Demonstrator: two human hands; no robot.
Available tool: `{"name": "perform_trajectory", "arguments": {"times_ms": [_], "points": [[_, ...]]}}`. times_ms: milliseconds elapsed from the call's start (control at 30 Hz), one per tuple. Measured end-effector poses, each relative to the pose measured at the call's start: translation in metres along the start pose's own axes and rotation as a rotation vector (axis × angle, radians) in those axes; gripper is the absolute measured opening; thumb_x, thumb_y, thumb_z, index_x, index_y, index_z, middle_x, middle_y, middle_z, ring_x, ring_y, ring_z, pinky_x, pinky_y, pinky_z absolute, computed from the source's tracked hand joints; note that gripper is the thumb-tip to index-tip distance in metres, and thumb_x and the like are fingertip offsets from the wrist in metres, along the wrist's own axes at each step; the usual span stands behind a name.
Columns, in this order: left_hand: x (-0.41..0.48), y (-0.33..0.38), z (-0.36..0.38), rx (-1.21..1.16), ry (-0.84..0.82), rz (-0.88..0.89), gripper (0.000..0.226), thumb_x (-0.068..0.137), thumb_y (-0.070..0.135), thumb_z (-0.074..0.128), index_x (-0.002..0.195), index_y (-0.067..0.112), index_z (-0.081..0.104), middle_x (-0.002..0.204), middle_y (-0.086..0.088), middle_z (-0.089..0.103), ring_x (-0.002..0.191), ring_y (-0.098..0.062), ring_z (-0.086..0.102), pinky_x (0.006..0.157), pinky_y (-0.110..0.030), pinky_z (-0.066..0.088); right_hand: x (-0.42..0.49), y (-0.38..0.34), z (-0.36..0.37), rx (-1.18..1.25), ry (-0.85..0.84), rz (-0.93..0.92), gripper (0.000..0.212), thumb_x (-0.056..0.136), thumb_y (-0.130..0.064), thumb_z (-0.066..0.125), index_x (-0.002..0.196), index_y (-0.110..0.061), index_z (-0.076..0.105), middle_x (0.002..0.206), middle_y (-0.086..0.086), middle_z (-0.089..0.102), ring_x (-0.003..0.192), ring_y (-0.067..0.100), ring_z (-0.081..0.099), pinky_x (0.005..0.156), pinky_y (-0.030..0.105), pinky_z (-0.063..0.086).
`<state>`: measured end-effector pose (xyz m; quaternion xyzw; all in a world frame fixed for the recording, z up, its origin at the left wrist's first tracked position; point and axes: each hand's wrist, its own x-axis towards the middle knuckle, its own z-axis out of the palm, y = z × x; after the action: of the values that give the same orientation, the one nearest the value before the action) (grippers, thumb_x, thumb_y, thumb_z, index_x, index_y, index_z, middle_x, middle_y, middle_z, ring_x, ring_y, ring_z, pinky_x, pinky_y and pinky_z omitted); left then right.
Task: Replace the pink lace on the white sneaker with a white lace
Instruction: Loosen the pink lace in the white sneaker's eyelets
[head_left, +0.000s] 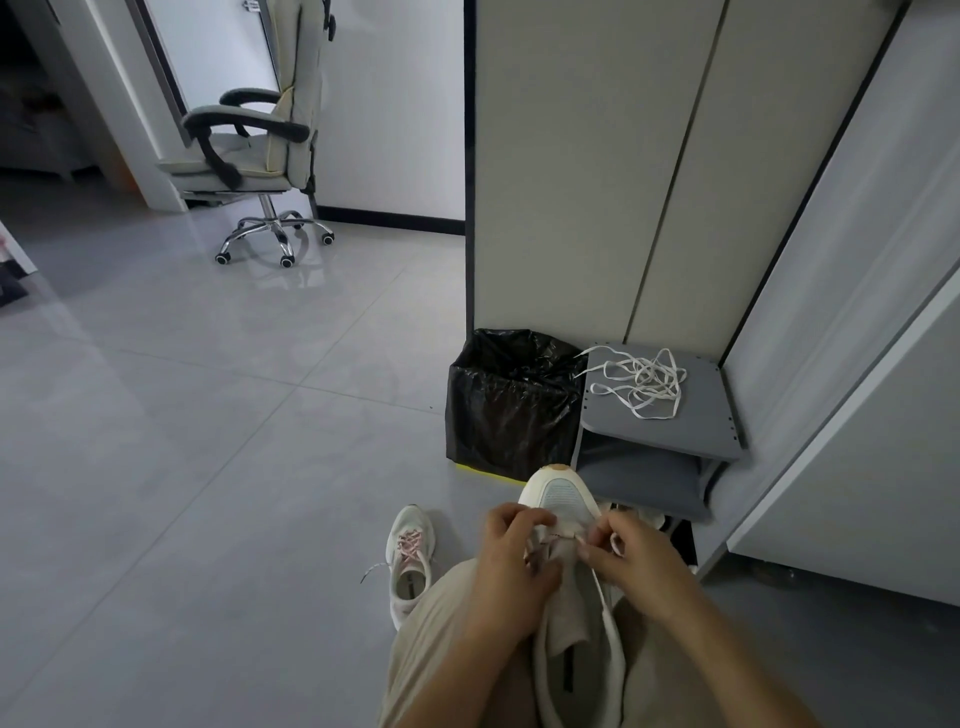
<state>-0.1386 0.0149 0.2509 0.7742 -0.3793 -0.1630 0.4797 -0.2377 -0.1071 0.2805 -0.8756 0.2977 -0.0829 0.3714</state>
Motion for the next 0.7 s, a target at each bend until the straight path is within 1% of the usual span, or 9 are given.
{"name": "perform_trajectory", "arguments": {"times_ms": [133, 200, 267, 333, 400, 467, 533, 600, 700], "points": [[0.003, -0.006, -0.001, -0.063, -0.023, 0.024, 0.048, 0.076, 0.009, 0.070, 0.097, 0.048, 0.053, 0.118, 0.012, 0.040, 0.107, -0.001, 0.045, 0.084, -0.001, 0.035, 0.002, 0.008, -0.009, -0.003, 0.015, -0.003, 0.015, 0.090, -0.023, 0.058, 0.078, -0.013, 0.058, 0.067, -0.001, 0.058, 0.052, -0.001, 0.051, 0.052, 0.013, 0.040], [0.003, -0.008, 0.001, -0.086, -0.017, 0.034, 0.055, 0.078, 0.008, 0.067, 0.092, 0.059, 0.053, 0.118, 0.015, 0.039, 0.106, 0.003, 0.045, 0.085, -0.005, 0.039, 0.002, 0.018, -0.016, -0.030, 0.141, 0.026, 0.013, 0.092, -0.015, 0.053, 0.081, -0.010, 0.058, 0.077, 0.010, 0.060, 0.059, 0.005, 0.054, 0.049, 0.013, 0.043], [0.002, -0.010, 0.003, -0.080, 0.015, 0.057, 0.064, 0.080, 0.009, 0.063, 0.095, 0.068, 0.046, 0.118, 0.015, 0.039, 0.105, 0.006, 0.045, 0.086, -0.007, 0.041, 0.000, 0.035, -0.027, 0.045, 0.301, 0.153, 0.010, 0.091, -0.002, 0.050, 0.087, -0.002, 0.059, 0.094, 0.022, 0.060, 0.066, 0.012, 0.053, 0.048, 0.010, 0.044], [0.001, -0.011, 0.005, -0.087, 0.030, 0.065, 0.063, 0.080, 0.010, 0.062, 0.095, 0.069, 0.046, 0.118, 0.016, 0.039, 0.105, 0.008, 0.046, 0.086, -0.007, 0.042, 0.000, 0.045, -0.036, 0.256, 0.366, 0.270, 0.015, 0.087, 0.008, 0.052, 0.096, 0.000, 0.060, 0.109, 0.025, 0.060, 0.070, 0.010, 0.050, 0.052, 0.010, 0.040], [0.001, -0.011, 0.005, -0.105, 0.045, 0.064, 0.055, 0.078, 0.013, 0.061, 0.092, 0.066, 0.049, 0.117, 0.015, 0.041, 0.104, 0.009, 0.046, 0.085, -0.007, 0.043, -0.004, 0.043, -0.042, 0.306, 0.373, 0.213, 0.013, 0.091, 0.003, 0.046, 0.090, 0.000, 0.058, 0.110, 0.032, 0.056, 0.059, 0.006, 0.047, 0.052, 0.012, 0.036], [0.002, -0.009, 0.003, -0.135, 0.043, 0.058, 0.041, 0.077, 0.017, 0.059, 0.089, 0.056, 0.055, 0.116, 0.012, 0.043, 0.104, 0.007, 0.047, 0.085, -0.007, 0.043, -0.005, 0.030, -0.037, 0.383, 0.311, 0.213, 0.018, 0.094, -0.006, 0.043, 0.079, -0.005, 0.054, 0.092, 0.024, 0.057, 0.049, 0.007, 0.047, 0.044, 0.018, 0.037], [0.002, -0.010, 0.003, -0.148, 0.032, 0.061, 0.037, 0.079, 0.011, 0.061, 0.094, 0.045, 0.055, 0.117, 0.008, 0.043, 0.104, 0.007, 0.047, 0.085, -0.007, 0.043, -0.005, 0.012, -0.025, 0.285, 0.173, 0.126, 0.008, 0.093, -0.018, 0.050, 0.088, -0.014, 0.052, 0.082, 0.009, 0.058, 0.058, 0.012, 0.053, 0.050, 0.020, 0.043], [0.001, -0.010, 0.002, -0.160, 0.035, 0.069, 0.033, 0.078, 0.012, 0.059, 0.096, 0.038, 0.055, 0.118, 0.007, 0.043, 0.105, 0.006, 0.047, 0.085, -0.007, 0.042, -0.005, 0.001, -0.009, 0.051, 0.021, -0.012, 0.013, 0.089, -0.031, 0.058, 0.096, -0.025, 0.048, 0.087, -0.006, 0.059, 0.072, 0.007, 0.059, 0.058, 0.016, 0.047], [0.001, -0.012, 0.002, -0.156, 0.035, 0.064, 0.036, 0.081, 0.006, 0.061, 0.099, 0.036, 0.055, 0.118, 0.010, 0.042, 0.107, 0.002, 0.048, 0.088, -0.007, 0.042, -0.003, 0.000, 0.001, -0.179, -0.044, -0.025, 0.017, 0.088, -0.039, 0.057, 0.094, -0.027, 0.048, 0.090, -0.011, 0.059, 0.082, 0.004, 0.057, 0.072, 0.026, 0.050]]}}
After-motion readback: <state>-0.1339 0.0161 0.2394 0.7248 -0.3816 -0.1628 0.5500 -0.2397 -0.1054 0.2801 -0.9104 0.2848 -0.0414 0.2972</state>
